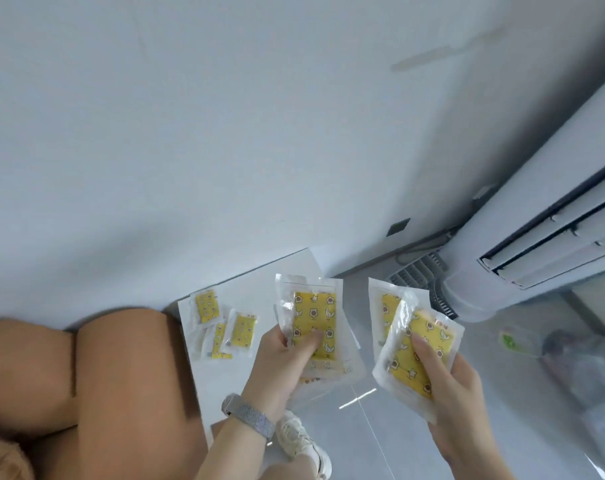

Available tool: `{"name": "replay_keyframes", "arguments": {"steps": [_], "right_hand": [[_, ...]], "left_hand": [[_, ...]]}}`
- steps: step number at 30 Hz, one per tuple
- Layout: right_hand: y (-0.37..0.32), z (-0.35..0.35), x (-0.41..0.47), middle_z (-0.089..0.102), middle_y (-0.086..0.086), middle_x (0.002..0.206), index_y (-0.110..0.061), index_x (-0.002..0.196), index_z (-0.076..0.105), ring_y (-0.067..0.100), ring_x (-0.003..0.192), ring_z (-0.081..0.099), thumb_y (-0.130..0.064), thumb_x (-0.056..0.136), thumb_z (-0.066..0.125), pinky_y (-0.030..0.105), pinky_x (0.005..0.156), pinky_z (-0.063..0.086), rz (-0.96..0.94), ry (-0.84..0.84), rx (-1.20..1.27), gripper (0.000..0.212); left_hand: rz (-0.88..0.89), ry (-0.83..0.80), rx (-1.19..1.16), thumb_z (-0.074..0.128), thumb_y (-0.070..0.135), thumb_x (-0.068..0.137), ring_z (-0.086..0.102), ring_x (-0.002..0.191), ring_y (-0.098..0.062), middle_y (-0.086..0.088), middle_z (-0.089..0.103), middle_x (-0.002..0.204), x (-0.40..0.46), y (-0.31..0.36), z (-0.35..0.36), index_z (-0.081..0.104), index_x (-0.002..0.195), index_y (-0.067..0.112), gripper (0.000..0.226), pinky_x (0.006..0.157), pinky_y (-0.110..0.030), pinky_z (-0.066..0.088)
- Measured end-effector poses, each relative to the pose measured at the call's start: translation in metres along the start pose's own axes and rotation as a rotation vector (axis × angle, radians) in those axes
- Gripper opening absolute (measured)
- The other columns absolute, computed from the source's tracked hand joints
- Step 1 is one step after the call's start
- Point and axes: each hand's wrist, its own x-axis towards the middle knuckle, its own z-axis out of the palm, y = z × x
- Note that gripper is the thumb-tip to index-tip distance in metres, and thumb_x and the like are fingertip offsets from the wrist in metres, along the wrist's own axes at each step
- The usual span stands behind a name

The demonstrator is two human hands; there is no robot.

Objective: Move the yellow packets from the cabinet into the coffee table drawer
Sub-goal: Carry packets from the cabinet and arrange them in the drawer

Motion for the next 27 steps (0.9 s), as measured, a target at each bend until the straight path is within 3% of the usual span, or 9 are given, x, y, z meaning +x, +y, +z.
{"name": "replay_keyframes", "arguments": {"steps": [8,14,18,22,25,27], "right_hand": [[-0.032,-0.136,-0.070,0.076,0.008,0.093,-0.014,0.105,0.068,0.021,0.077,0.074,-0.030,0.071,0.070,0.029,0.057,0.057,-0.160,0.203,0.159,0.037],[-0.032,-0.231,-0.128,0.075,0.009,0.099,-0.014,0.108,0.067,0.024,0.084,0.074,-0.031,0.070,0.073,0.033,0.064,0.059,-0.229,0.417,0.266,0.042],[-0.032,-0.269,-0.165,0.076,0.008,0.096,-0.016,0.107,0.068,0.025,0.083,0.074,-0.057,0.040,0.091,0.031,0.060,0.059,-0.302,0.559,0.337,0.082],[-0.028,-0.288,-0.194,0.076,0.010,0.091,-0.010,0.109,0.065,0.021,0.074,0.074,-0.026,0.074,0.071,0.028,0.055,0.057,-0.376,0.700,0.491,0.039],[-0.020,-0.289,-0.211,0.075,0.013,0.094,-0.008,0.109,0.065,0.023,0.076,0.073,-0.017,0.085,0.067,0.028,0.055,0.057,-0.409,0.802,0.570,0.026],[-0.014,-0.284,-0.222,0.075,0.015,0.097,-0.007,0.111,0.065,0.025,0.079,0.073,-0.018,0.083,0.067,0.029,0.058,0.058,-0.442,0.879,0.625,0.030]], "left_hand": [[0.004,-0.154,0.050,0.065,0.006,0.088,0.073,0.087,-0.029,-0.011,0.076,0.093,-0.069,-0.016,0.121,0.077,0.093,0.011,0.013,0.078,-0.045,0.057],[-0.017,-0.337,0.163,0.066,0.007,0.088,0.073,0.089,-0.029,-0.011,0.076,0.094,-0.123,-0.043,0.207,0.075,0.096,0.010,0.013,0.083,-0.047,0.056],[-0.030,-0.475,0.255,0.067,0.008,0.088,0.074,0.084,-0.027,-0.010,0.076,0.090,-0.144,-0.042,0.252,0.073,0.099,0.007,0.012,0.079,-0.045,0.058],[-0.038,-0.642,0.325,0.063,0.004,0.090,0.074,0.072,-0.031,-0.013,0.076,0.085,-0.155,-0.033,0.285,0.066,0.102,0.005,0.012,0.057,-0.037,0.061],[-0.020,-0.763,0.401,0.063,0.003,0.090,0.074,0.073,-0.033,-0.013,0.076,0.086,-0.158,-0.029,0.301,0.065,0.104,0.005,0.014,0.059,-0.040,0.061],[-0.007,-0.844,0.462,0.063,0.004,0.090,0.074,0.077,-0.034,-0.013,0.076,0.089,-0.159,-0.029,0.309,0.065,0.106,0.005,0.016,0.067,-0.047,0.061]]}}
